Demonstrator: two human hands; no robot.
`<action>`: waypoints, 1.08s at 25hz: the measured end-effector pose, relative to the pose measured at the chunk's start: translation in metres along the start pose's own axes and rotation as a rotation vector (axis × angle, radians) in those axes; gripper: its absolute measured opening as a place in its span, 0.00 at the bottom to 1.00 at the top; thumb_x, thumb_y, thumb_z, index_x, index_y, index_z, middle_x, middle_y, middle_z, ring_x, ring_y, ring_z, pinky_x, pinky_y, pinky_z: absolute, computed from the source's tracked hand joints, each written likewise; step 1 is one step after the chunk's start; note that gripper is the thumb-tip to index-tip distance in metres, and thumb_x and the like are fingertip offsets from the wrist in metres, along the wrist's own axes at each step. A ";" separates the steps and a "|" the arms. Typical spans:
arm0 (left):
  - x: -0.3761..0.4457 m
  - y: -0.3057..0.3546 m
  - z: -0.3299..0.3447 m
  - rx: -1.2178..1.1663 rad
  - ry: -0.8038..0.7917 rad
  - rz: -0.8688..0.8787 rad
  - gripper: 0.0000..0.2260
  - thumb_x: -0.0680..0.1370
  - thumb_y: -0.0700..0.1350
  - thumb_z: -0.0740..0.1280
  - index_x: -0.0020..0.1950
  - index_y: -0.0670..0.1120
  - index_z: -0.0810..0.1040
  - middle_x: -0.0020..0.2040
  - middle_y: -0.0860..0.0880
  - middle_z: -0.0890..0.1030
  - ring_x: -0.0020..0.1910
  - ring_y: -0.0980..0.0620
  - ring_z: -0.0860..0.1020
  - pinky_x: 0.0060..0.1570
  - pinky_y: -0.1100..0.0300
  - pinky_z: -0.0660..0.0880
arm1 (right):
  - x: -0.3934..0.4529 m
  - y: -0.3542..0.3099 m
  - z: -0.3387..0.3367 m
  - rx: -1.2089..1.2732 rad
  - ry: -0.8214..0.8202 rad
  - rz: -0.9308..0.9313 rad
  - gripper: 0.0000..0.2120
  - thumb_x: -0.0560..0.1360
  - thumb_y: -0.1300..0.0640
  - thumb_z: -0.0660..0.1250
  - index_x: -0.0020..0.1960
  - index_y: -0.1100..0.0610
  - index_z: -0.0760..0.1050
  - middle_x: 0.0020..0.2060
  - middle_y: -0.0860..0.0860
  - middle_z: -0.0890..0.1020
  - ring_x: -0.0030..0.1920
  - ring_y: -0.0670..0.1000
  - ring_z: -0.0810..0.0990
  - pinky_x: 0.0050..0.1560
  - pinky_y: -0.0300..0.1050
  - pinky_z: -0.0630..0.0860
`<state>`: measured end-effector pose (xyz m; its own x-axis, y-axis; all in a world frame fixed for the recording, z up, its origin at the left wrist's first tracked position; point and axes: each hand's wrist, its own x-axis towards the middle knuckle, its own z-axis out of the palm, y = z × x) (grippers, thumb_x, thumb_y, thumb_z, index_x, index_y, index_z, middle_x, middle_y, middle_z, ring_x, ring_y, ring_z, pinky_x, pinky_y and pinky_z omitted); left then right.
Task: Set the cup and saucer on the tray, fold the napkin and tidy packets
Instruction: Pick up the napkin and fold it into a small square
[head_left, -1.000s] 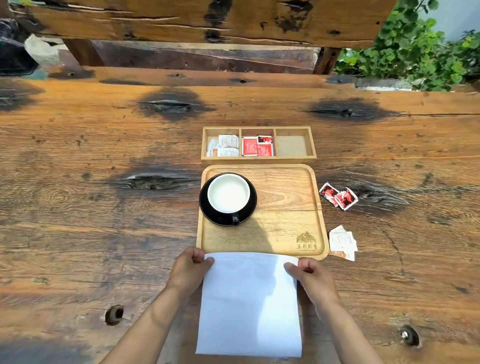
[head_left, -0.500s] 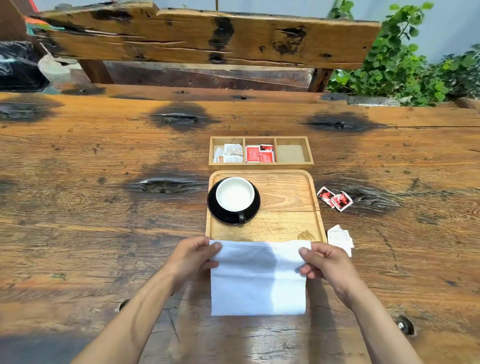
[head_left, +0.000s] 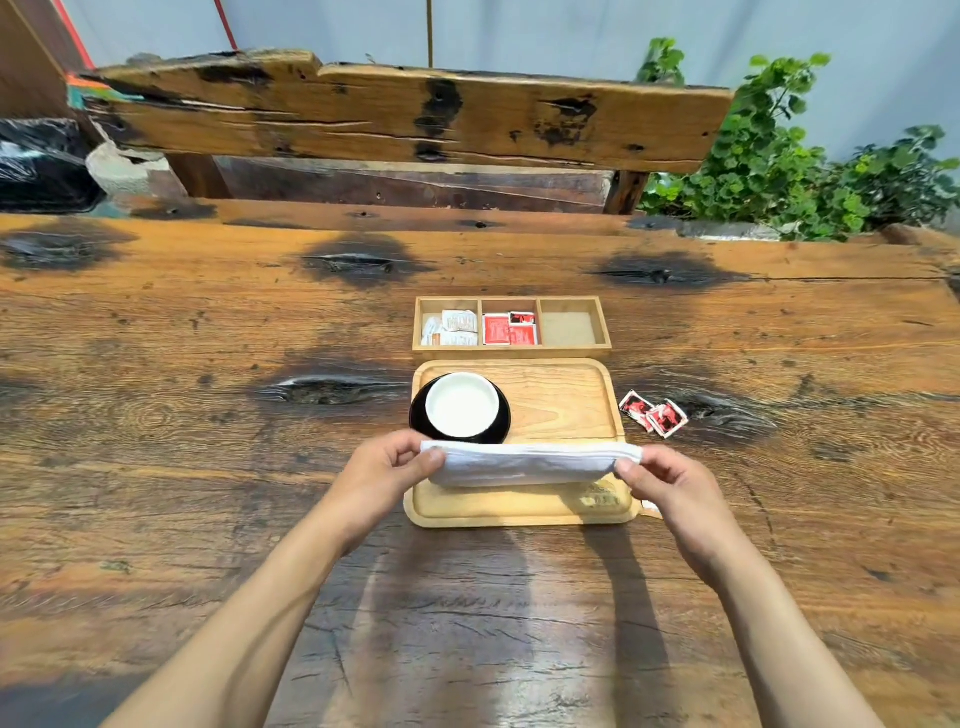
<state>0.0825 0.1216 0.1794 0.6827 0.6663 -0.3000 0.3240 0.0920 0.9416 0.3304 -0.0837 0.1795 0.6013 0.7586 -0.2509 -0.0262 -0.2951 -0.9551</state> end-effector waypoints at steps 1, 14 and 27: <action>-0.007 -0.015 0.002 0.027 -0.032 -0.061 0.08 0.77 0.47 0.69 0.40 0.44 0.80 0.35 0.50 0.79 0.37 0.53 0.75 0.40 0.61 0.69 | -0.005 0.013 -0.002 -0.038 -0.079 0.088 0.15 0.69 0.53 0.72 0.38 0.66 0.76 0.32 0.53 0.75 0.35 0.49 0.71 0.39 0.41 0.67; -0.034 -0.091 0.043 -0.078 -0.013 -0.277 0.09 0.80 0.44 0.64 0.44 0.39 0.75 0.37 0.47 0.73 0.39 0.51 0.69 0.40 0.58 0.65 | -0.017 0.063 0.023 -0.013 -0.270 0.327 0.10 0.73 0.58 0.71 0.42 0.67 0.77 0.35 0.59 0.75 0.37 0.54 0.69 0.33 0.44 0.63; -0.029 -0.114 0.060 -0.036 0.213 -0.468 0.12 0.81 0.48 0.62 0.41 0.43 0.72 0.36 0.46 0.72 0.33 0.52 0.70 0.29 0.61 0.65 | -0.019 0.105 0.039 -0.083 -0.115 0.522 0.16 0.77 0.53 0.65 0.34 0.54 0.65 0.21 0.44 0.65 0.22 0.43 0.62 0.23 0.36 0.61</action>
<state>0.0653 0.0468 0.0719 0.3200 0.6831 -0.6565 0.5381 0.4393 0.7194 0.2847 -0.1062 0.0778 0.4342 0.5561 -0.7087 -0.2320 -0.6911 -0.6845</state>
